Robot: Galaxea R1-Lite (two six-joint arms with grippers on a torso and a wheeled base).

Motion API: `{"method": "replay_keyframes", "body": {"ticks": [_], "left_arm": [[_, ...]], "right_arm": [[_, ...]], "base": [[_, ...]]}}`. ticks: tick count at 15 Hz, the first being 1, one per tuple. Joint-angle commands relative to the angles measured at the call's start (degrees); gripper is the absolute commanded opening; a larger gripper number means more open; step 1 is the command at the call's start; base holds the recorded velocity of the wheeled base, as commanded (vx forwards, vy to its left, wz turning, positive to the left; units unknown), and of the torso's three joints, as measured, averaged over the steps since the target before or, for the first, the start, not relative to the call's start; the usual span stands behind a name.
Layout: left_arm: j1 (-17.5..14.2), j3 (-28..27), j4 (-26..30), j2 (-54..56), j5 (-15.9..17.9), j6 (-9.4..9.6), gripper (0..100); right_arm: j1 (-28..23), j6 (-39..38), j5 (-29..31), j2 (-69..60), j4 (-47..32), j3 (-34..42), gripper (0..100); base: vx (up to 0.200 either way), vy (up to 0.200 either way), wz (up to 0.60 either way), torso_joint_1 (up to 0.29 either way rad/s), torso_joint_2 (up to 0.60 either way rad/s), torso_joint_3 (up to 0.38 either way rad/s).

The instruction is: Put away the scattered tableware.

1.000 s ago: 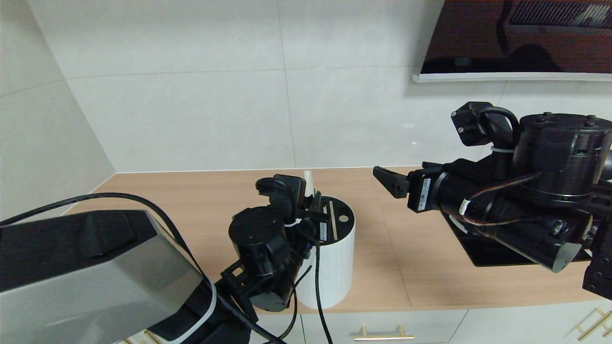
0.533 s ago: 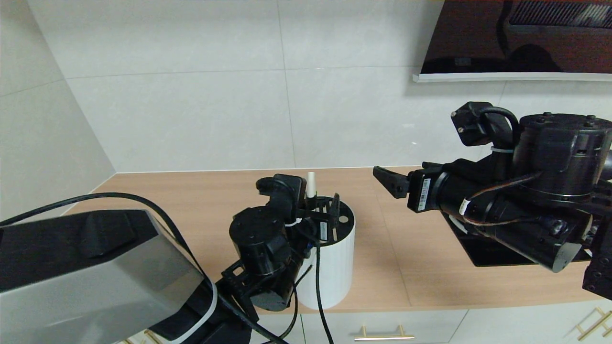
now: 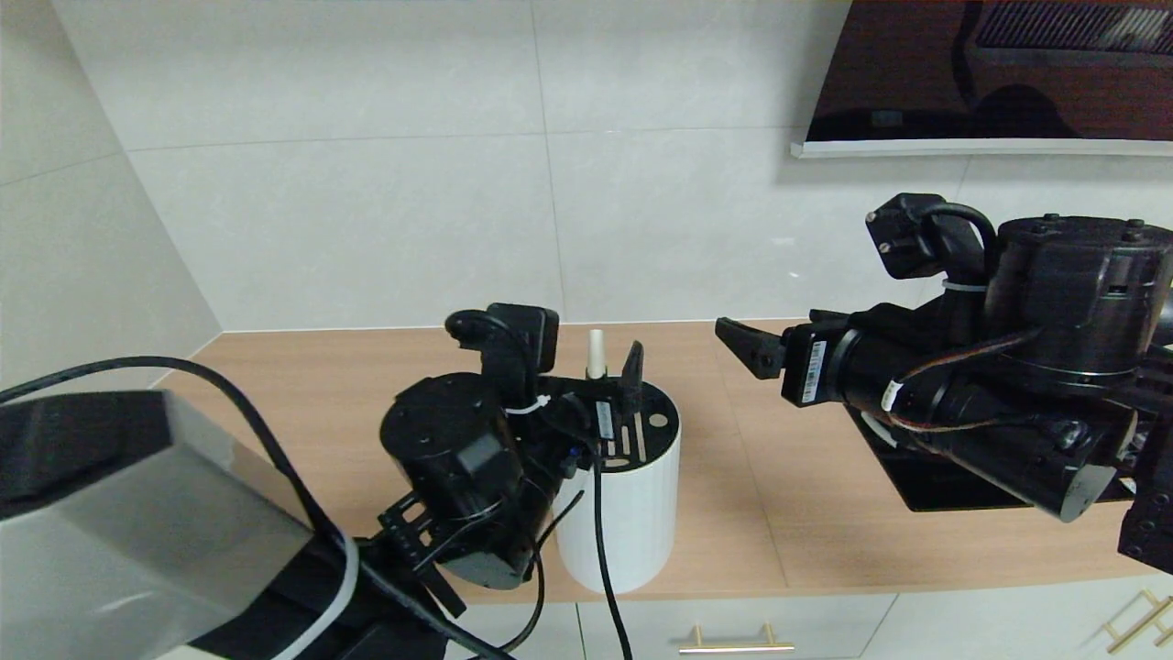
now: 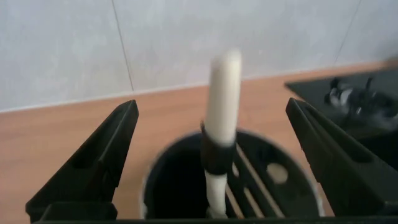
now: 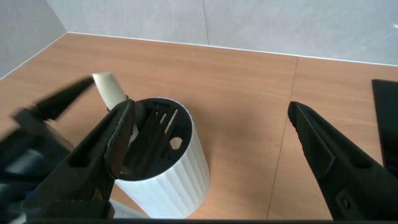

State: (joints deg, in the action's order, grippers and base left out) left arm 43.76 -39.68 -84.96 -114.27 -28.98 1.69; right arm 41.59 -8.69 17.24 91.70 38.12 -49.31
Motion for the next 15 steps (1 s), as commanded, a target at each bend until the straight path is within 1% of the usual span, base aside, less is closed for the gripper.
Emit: {"method": "replay_keyframes", "body": {"ticks": [1, 3, 4, 6, 7, 8, 9, 10, 11, 12, 13, 14, 15], "left_arm": [[-0.1, 2.9, 3.8, 13.7, 3.0, -0.02, 100], [-0.1, 3.8, 7.0, 20.8, 5.6, -0.2, 100], [-0.1, 4.2, 7.3, 22.6, 7.1, -0.29, 100], [-1.3, 4.9, 7.6, 27.4, 13.2, -0.55, 100], [-2.8, 5.4, 8.0, 29.1, 15.1, -0.64, 100], [-5.4, 5.5, 8.1, 30.8, 15.2, -0.73, 100], [-9.0, 5.7, 8.1, 33.2, 15.2, -1.87, 100], [-12.6, 5.9, 8.5, 35.8, 15.3, -3.98, 100], [-14.5, 6.6, 9.5, 38.2, 15.3, -5.12, 100], [-18.0, 9.0, 13.7, 43.0, 15.7, -6.53, 100], [-20.0, 11.6, 18.1, 47.6, 16.4, -6.7, 100], [-20.6, 13.1, 20.5, 50.6, 16.9, -6.7, 100], [-20.8, 15.9, 26.5, 57.1, 18.3, -6.7, 100]], "right_arm": [[0.0, 0.0, 0.0, -0.5, 0.0, 0.0, 100], [-0.5, 0.0, 0.1, -0.7, 0.3, 0.0, 100], [-0.8, 0.1, 0.1, -1.0, 0.2, 0.0, 100], [-2.3, 1.6, 0.1, -2.3, 0.5, 1.4, 100], [-2.5, 4.8, 0.2, -4.0, 1.0, 2.1, 100], [-2.8, 7.0, 0.1, -6.7, 1.8, 3.3, 100], [-3.6, 8.2, -0.1, -10.4, 2.1, 4.0, 100], [-5.3, 8.2, -0.4, -13.5, 2.0, 4.2, 100], [-6.4, 8.1, -0.4, -16.5, 1.9, 4.8, 100], [-7.6, 8.1, -0.4, -21.5, 1.8, 7.7, 100], [-8.1, 8.3, -0.3, -26.7, 1.7, 11.1, 100], [-8.1, 8.3, -0.3, -29.7, 1.6, 13.2, 100], [-8.5, 8.4, -0.3, -35.8, 0.7, 16.6, 100]], "base": [[0.0, 0.0, 0.0, 0.0, 0.0, 0.0], [0.0, 0.0, 0.0, 0.0, 0.0, 0.0], [0.0, 0.0, 0.0, 0.0, 0.0, 0.0], [0.0, 0.0, 0.0, 0.0, 0.0, 0.0], [0.0, 0.0, 0.0, 0.0, 0.0, 0.0], [0.0, 0.0, 0.0, 0.0, 0.0, 0.0], [0.0, 0.0, 0.0, 0.0, 0.0, 0.0], [0.0, 0.0, 0.0, 0.0, 0.0, 0.0], [0.0, 0.0, 0.0, 0.0, 0.0, 0.0], [0.0, 0.0, 0.0, 0.0, 0.0, 0.0], [0.0, 0.0, 0.0, 0.0, 0.0, 0.0], [0.0, 0.0, 0.0, 0.0, 0.0, 0.0], [0.0, 0.0, 0.0, 0.0, 0.0, 0.0]]}}
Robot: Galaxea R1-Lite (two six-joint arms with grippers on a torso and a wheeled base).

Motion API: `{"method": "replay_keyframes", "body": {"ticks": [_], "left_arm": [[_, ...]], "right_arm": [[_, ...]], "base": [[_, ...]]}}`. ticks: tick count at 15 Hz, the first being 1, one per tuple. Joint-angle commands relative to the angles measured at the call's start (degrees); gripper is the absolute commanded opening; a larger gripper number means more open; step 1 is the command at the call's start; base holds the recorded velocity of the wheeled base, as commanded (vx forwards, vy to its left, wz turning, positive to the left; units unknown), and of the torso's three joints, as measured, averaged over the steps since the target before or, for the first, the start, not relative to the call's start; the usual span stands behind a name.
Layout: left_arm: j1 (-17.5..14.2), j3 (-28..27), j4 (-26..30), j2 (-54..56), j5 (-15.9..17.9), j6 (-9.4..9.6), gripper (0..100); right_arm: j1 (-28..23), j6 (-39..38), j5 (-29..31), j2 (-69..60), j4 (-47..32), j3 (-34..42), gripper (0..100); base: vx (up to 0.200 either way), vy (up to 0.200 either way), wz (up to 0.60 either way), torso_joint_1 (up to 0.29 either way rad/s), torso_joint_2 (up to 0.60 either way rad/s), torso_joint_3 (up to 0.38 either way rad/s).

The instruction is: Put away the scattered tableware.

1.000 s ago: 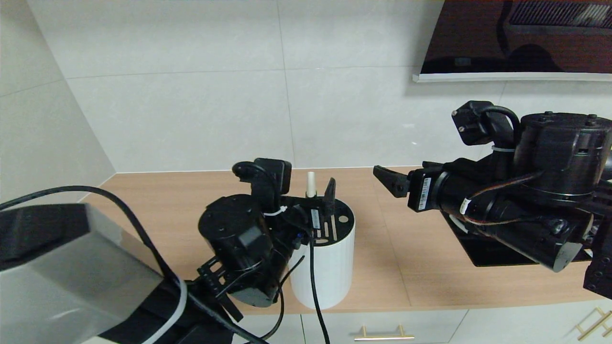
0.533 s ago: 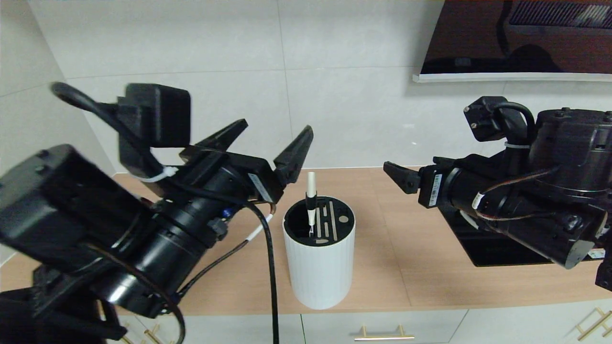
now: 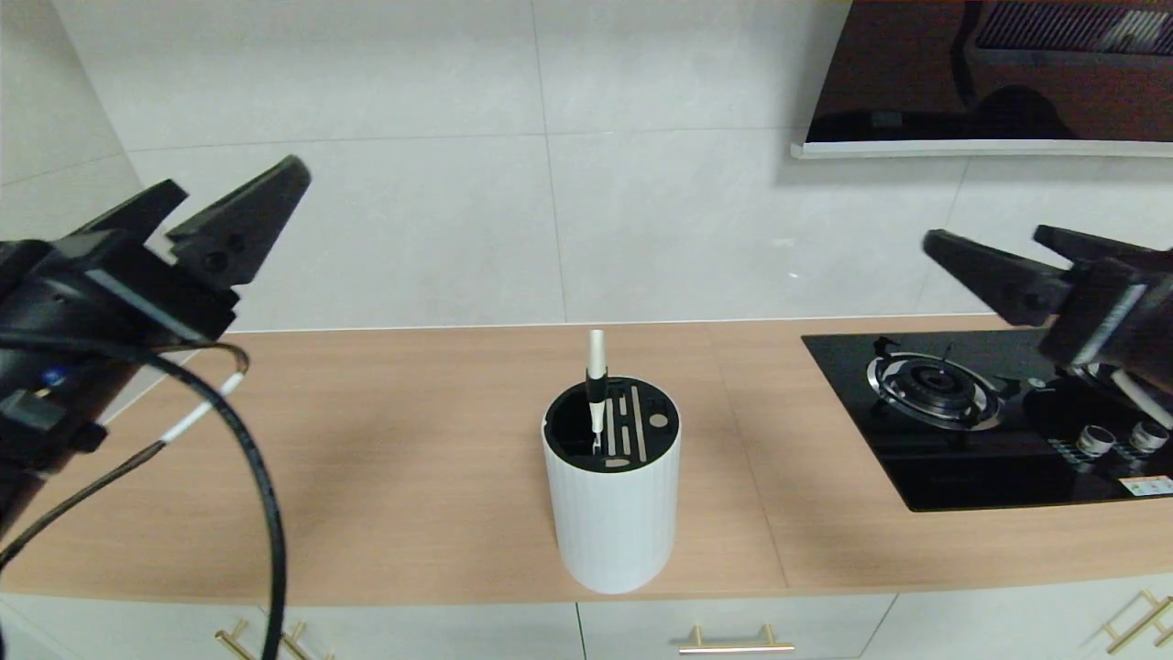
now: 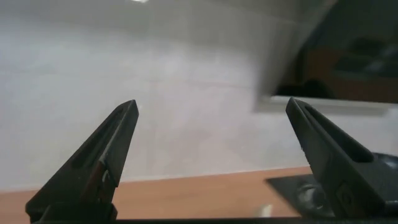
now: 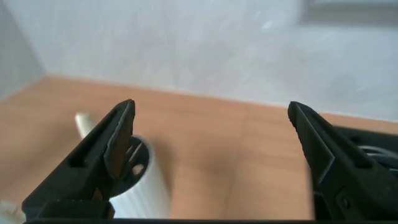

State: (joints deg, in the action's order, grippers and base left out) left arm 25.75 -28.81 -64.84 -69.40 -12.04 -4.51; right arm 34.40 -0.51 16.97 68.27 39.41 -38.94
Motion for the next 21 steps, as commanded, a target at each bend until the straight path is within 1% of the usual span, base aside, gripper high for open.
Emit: {"method": "replay_keyframes", "body": {"ticks": [1, 2, 3, 4, 5, 6, 7, 8, 9, 10, 11, 12, 14, 15, 16, 17, 18, 19, 20, 21], "left_arm": [[-2.8, 6.6, 15.9, 21.1, 2.6, -0.5, 100], [-2.8, 6.2, 27.6, 29.9, 3.0, -0.5, 100], [-2.8, 5.4, 35.3, 35.2, 3.3, -0.5, 100], [-3.4, 2.9, 50.5, 44.6, 4.6, -0.5, 100], [-6.0, 1.8, 56.9, 48.9, 5.3, -0.59, 100], [-8.1, 1.9, 59.4, 52.6, 6.2, -0.59, 100], [-9.0, 2.4, 60.4, 56.0, 7.3, -0.32, 100], [-10.3, 2.7, 61.6, 58.4, 7.8, -0.32, 100], [-11.4, 2.8, 64.3, 62.0, 7.9, -0.24, 100], [-12.0, 3.4, 66.5, 64.2, 7.5, 0.12, 100], [-13.3, 3.8, 66.3, 63.9, 5.6, 0.47, 100], [-14.1, 3.8, 65.3, 63.8, 3.9, 0.29, 100], [-18.2, 3.9, 64.2, 63.8, 3.7, 0.64, 100], [-20.0, 4.3, 64.0, 63.8, 3.5, 0.64, 100], [-23.5, 4.8, 64.1, 65.0, 3.7, 0.64, 100], [-25.7, 6.2, 65.3, 69.1, 5.0, 1.26, 100], [-26.0, 9.7, 65.6, 69.4, 5.7, 3.63, 100], [-26.0, 11.1, 65.4, 69.4, 4.8, 4.6, 100], [-26.0, 16.8, 63.3, 69.4, 1.9, 7.15, 100], [-26.0, 18.9, 62.6, 69.4, 2.1, 8.11, 100]], "right_arm": [[-3.8, 0.3, -0.1, -19.4, -4.0, 9.3, 100], [-7.5, 0.3, -0.4, -25.8, -9.3, 10.8, 100], [-9.6, 0.3, -1.1, -29.7, -12.9, 11.2, 100], [-13.8, 0.3, -2.6, -37.4, -20.9, 10.7, 100], [-17.0, 1.0, -2.6, -41.7, -26.4, 9.9, 100], [-20.3, 1.7, -2.8, -45.8, -31.9, 9.3, 100], [-22.6, 2.4, -2.9, -49.4, -35.7, 9.2, 100], [-23.8, 3.3, -3.3, -52.5, -38.2, 9.4, 100], [-24.9, 4.9, -4.3, -57.1, -41.6, 9.8, 100], [-25.7, 5.8, -5.4, -60.3, -44.8, 10.4, 100], [-27.4, 6.6, -6.2, -62.6, -47.6, 10.5, 100], [-29.1, 6.3, -6.0, -62.6, -47.8, 11.0, 100], [-34.4, 6.6, -7.5, -66.5, -48.5, 12.3, 100], [-34.7, 6.5, -8.1, -67.7, -48.5, 14.1, 100], [-34.7, 5.9, -7.4, -67.7, -48.3, 15.5, 100], [-34.6, 4.4, -7.0, -68.2, -47.7, 16.4, 100], [-34.6, 2.1, -7.5, -68.2, -47.3, 18.6, 100], [-34.6, 1.4, -7.7, -68.2, -47.1, 19.7, 100], [-34.6, 0.1, -9.8, -68.2, -45.9, 25.4, 100], [-34.6, 0.1, -10.8, -68.2, -44.6, 28.0, 100]], "base": [[0.0, 0.0, 0.0, 0.0, 0.0, 0.0], [0.0, 0.0, 0.0, 0.0, 0.0, 0.0], [0.0, 0.0, 0.0, 0.0, 0.0, 0.0], [0.0, 0.0, 0.0, 0.0, 0.0, 0.0], [0.0, 0.0, 0.0, 0.0, 0.0, 0.0], [0.0, 0.0, 0.0, 0.0, 0.0, 0.0], [0.0, 0.0, 0.0, 0.0, 0.0, 0.0], [0.0, 0.0, 0.0, 0.0, 0.0, 0.0], [0.0, 0.0, 0.0, 0.0, 0.0, 0.0], [0.0, 0.0, 0.0, 0.0, 0.0, 0.0], [0.0, 0.0, 0.0, 0.0, 0.0, 0.0], [0.0, 0.0, 0.0, 0.0, 0.0, 0.0], [0.0, 0.0, 0.0, 0.0, 0.0, 0.0], [0.0, 0.0, 0.0, 0.0, 0.0, 0.0], [0.0, 0.0, 0.0, 0.0, 0.0, 0.0], [0.0, 0.0, 0.0, 0.0, 0.0, 0.0], [0.0, 0.0, 0.0, 0.0, 0.0, 0.0], [0.0, 0.0, 0.0, 0.0, 0.0, 0.0], [0.0, 0.0, 0.0, 0.0, 0.0, 0.0], [0.0, 0.0, 0.0, 0.0, 0.0, 0.0]]}}
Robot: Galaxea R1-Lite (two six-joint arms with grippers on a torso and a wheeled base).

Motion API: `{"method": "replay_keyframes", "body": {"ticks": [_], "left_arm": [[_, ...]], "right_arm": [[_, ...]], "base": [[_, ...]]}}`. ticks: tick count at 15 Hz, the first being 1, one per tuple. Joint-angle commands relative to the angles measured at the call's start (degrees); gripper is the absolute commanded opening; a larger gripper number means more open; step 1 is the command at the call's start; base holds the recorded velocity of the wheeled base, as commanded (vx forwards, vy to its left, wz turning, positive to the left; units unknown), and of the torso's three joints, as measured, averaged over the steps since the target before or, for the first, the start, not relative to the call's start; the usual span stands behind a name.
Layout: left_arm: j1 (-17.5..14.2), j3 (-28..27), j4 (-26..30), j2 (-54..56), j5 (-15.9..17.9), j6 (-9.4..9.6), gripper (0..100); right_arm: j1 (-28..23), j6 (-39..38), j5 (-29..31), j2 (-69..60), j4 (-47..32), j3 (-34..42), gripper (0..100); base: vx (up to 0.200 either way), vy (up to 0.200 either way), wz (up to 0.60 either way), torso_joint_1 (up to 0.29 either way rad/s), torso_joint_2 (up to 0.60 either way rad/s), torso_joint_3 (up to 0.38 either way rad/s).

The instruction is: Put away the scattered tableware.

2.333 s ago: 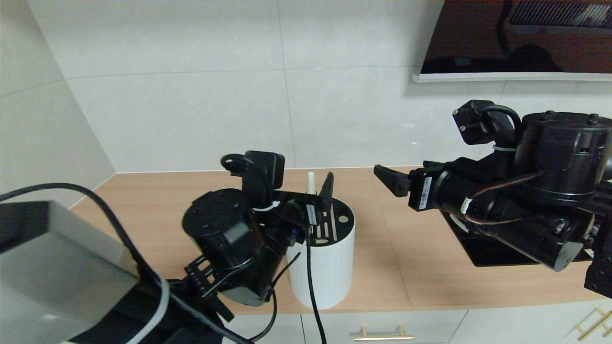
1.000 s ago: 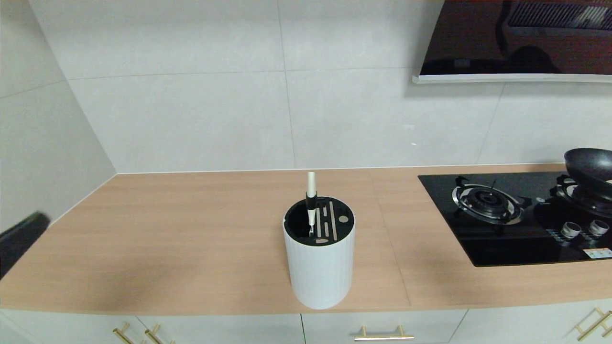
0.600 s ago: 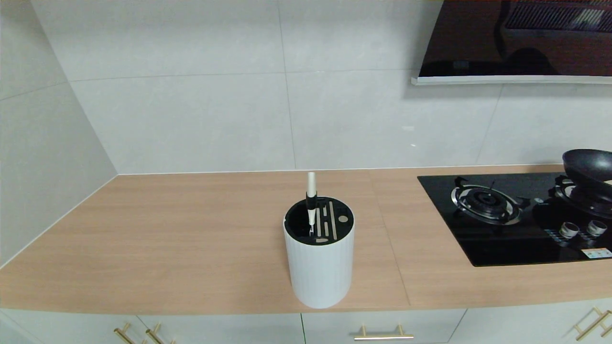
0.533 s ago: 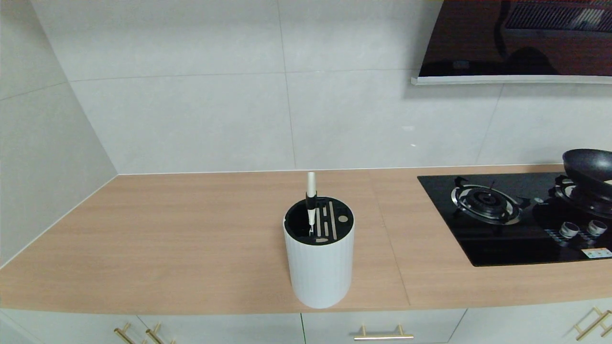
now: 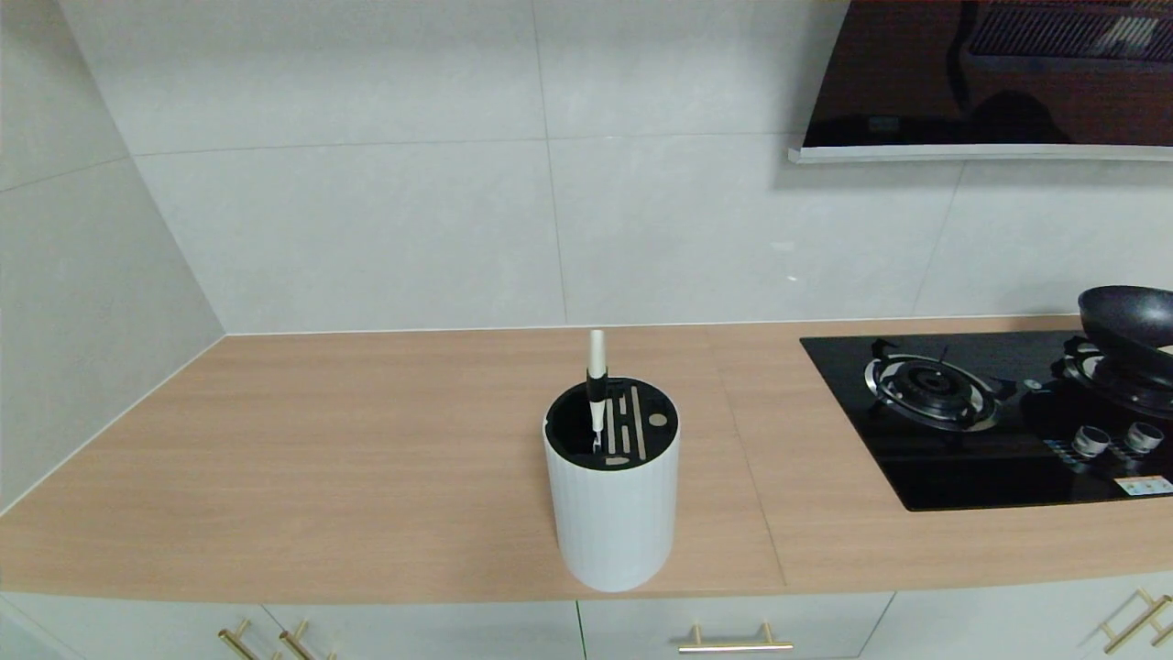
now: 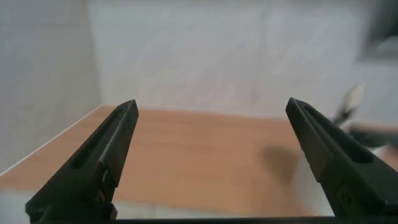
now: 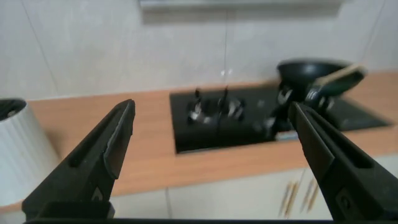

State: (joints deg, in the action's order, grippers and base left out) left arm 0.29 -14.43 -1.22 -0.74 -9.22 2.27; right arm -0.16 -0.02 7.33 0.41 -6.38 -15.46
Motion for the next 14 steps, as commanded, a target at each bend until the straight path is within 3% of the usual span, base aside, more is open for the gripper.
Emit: {"method": "replay_keyframes", "body": {"ticks": [1, 3, 5, 7, 10, 14], "left_arm": [[-0.6, 9.9, -1.6, 0.7, 0.1, 3.62, 100], [-0.6, 13.1, -2.1, 0.7, 1.0, 4.24, 100], [-0.6, 14.4, -1.2, 0.7, 2.1, 2.04, 100], [-0.6, 14.4, 1.0, 0.7, 8.7, 1.42, 100], [-0.5, 14.4, 1.6, 0.7, 8.9, 0.98, 100], [-0.5, 14.4, 1.4, 0.7, 8.8, -2.18, 100]], "right_arm": [[0.0, -0.3, -3.9, -0.3, 6.5, 9.8, 100], [0.0, -0.1, -6.6, -0.3, 10.9, 13.4, 100], [0.0, 0.7, -9.2, -0.3, 10.6, 15.5, 100], [0.0, 1.3, -11.3, -0.3, 9.0, 15.5, 100], [0.0, 4.2, -13.0, -0.3, 8.8, 15.5, 100], [0.0, 0.9, -9.6, -0.2, 6.5, 15.5, 100]], "base": [[0.0, 0.0, 0.0, 0.0, 0.0, 0.0], [0.0, 0.0, 0.0, 0.0, 0.0, 0.0], [0.0, 0.0, 0.0, 0.0, 0.0, 0.0], [0.0, 0.0, 0.0, 0.0, 0.0, 0.0], [0.0, 0.0, 0.0, 0.0, 0.0, 0.0], [0.0, 0.0, 0.0, 0.0, 0.0, 0.0]]}}
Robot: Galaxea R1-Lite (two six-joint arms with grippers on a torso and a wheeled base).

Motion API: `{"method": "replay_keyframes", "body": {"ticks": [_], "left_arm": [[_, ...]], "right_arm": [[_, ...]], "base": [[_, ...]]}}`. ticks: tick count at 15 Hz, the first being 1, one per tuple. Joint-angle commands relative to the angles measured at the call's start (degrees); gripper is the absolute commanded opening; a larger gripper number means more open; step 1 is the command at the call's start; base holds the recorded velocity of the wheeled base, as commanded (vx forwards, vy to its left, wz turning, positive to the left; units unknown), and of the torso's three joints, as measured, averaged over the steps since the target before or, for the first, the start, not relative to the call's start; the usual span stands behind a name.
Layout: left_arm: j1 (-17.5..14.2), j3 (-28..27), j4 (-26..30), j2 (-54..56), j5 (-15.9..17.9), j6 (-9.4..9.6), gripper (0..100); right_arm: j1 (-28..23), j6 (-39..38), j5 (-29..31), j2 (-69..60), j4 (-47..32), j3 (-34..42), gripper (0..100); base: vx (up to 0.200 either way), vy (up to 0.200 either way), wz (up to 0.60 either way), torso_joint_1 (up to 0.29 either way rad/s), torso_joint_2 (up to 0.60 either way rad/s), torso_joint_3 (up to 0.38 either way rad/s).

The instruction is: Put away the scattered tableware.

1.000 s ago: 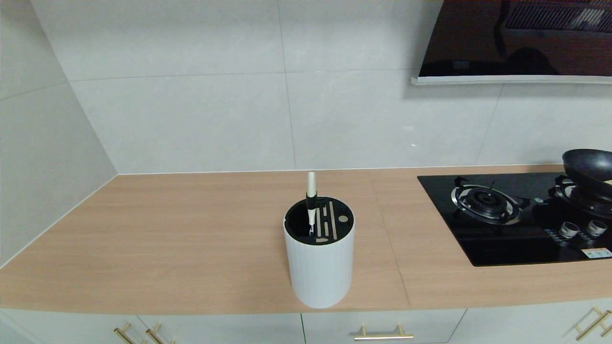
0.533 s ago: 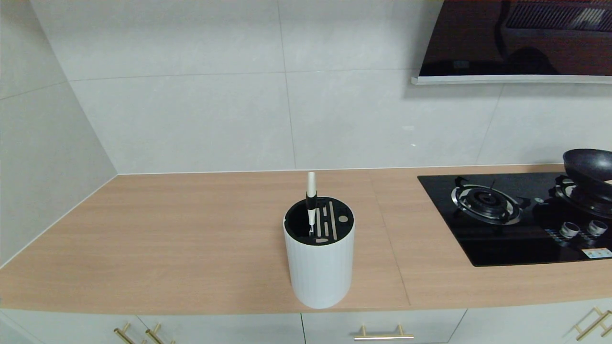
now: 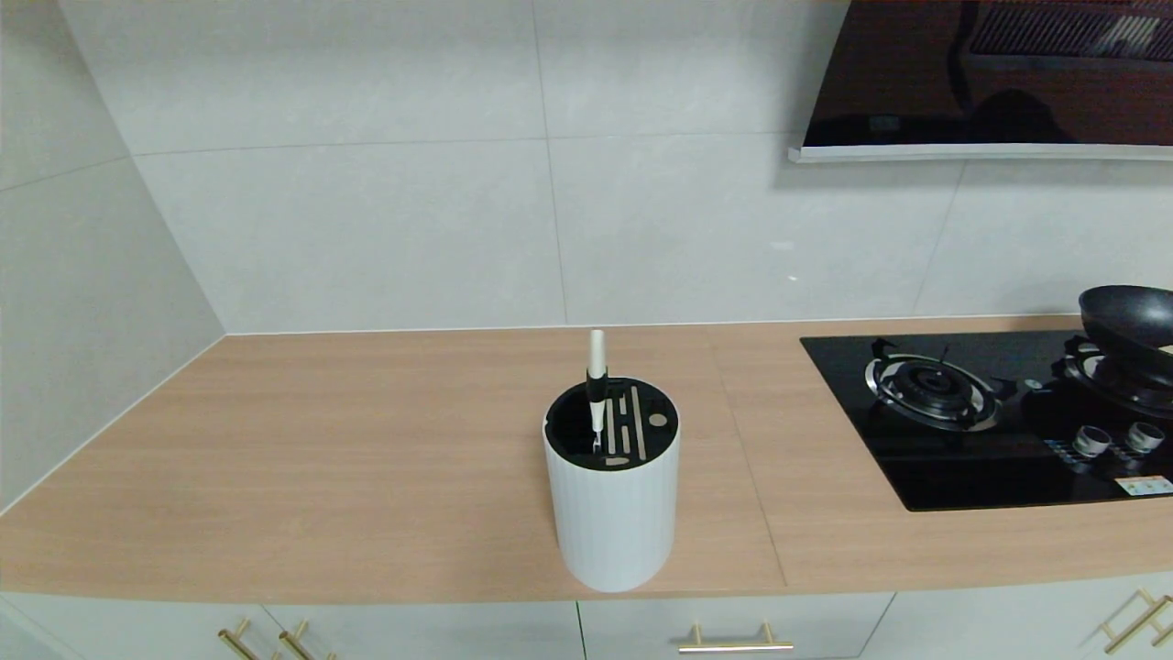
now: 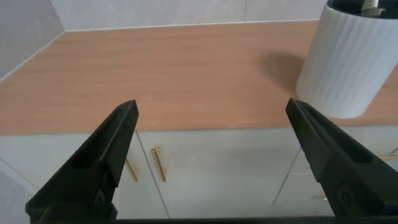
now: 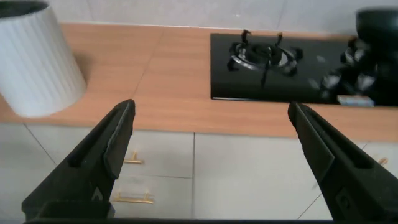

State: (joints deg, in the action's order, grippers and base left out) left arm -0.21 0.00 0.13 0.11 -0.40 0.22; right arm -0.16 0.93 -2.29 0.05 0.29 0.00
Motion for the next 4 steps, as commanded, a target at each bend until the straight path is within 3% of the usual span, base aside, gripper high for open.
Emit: {"method": "replay_keyframes", "body": {"ticks": [1, 4], "left_arm": [[-0.1, 0.0, 0.0, -0.1, 0.0, -0.04, 100], [-0.1, 0.0, 0.0, -0.1, 0.0, -0.13, 100]], "right_arm": [[0.2, 0.0, 0.0, 0.1, -0.2, 0.0, 100], [0.2, 0.0, 0.0, 0.0, -0.1, 0.0, 100]], "base": [[0.0, 0.0, 0.0, 0.0, 0.0, 0.0], [0.0, 0.0, 0.0, 0.0, 0.0, 0.0]]}}
